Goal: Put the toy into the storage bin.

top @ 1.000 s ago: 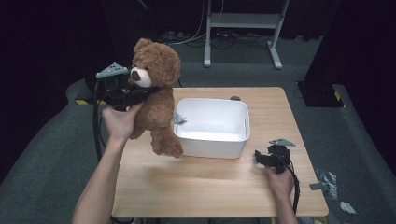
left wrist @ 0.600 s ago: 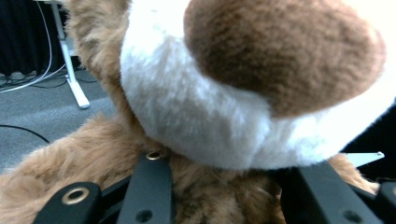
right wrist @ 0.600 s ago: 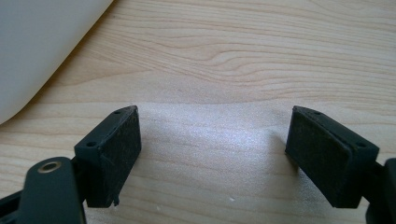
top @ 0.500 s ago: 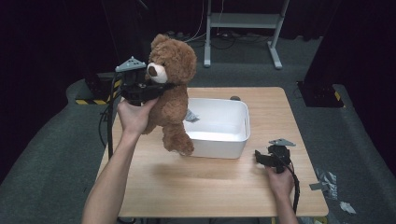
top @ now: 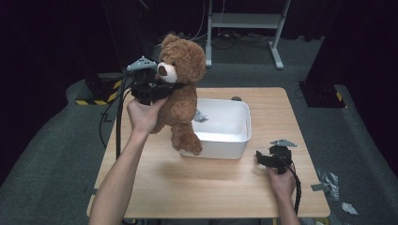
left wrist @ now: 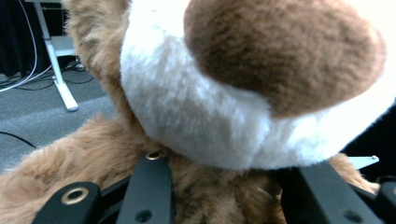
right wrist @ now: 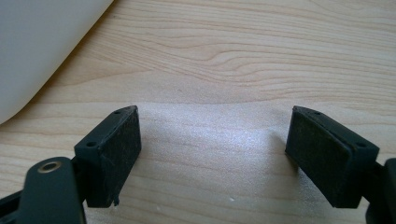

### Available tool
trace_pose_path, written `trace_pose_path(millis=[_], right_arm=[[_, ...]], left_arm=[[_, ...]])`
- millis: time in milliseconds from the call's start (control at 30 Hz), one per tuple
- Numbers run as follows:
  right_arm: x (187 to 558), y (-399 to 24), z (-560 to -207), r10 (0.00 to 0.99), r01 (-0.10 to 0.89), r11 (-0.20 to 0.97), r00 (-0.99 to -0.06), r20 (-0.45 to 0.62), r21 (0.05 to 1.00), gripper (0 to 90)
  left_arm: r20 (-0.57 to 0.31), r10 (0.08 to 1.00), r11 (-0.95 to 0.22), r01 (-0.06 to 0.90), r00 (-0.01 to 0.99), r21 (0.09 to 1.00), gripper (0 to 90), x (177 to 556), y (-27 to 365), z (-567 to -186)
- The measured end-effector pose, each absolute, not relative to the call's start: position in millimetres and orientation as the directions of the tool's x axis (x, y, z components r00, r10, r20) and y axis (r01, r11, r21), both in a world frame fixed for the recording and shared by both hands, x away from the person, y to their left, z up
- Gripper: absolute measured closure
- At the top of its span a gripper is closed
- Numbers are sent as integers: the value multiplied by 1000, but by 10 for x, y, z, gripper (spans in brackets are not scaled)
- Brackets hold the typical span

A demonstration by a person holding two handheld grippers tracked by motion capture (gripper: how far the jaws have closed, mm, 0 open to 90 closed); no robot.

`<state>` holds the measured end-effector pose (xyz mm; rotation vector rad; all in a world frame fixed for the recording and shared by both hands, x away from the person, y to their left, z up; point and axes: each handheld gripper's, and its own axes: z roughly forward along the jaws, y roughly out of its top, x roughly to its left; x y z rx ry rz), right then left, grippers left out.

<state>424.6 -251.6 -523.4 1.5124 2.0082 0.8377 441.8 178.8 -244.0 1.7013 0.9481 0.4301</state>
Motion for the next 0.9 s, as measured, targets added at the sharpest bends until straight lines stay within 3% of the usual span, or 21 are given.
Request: trace_pose_path(millis=[900], right_arm=[[4246,-2516,-5234,963,665,199,-269,-18,720,175]], left_arm=[[-177,747,-104,376,640,921,639,4609,1366,-2477]])
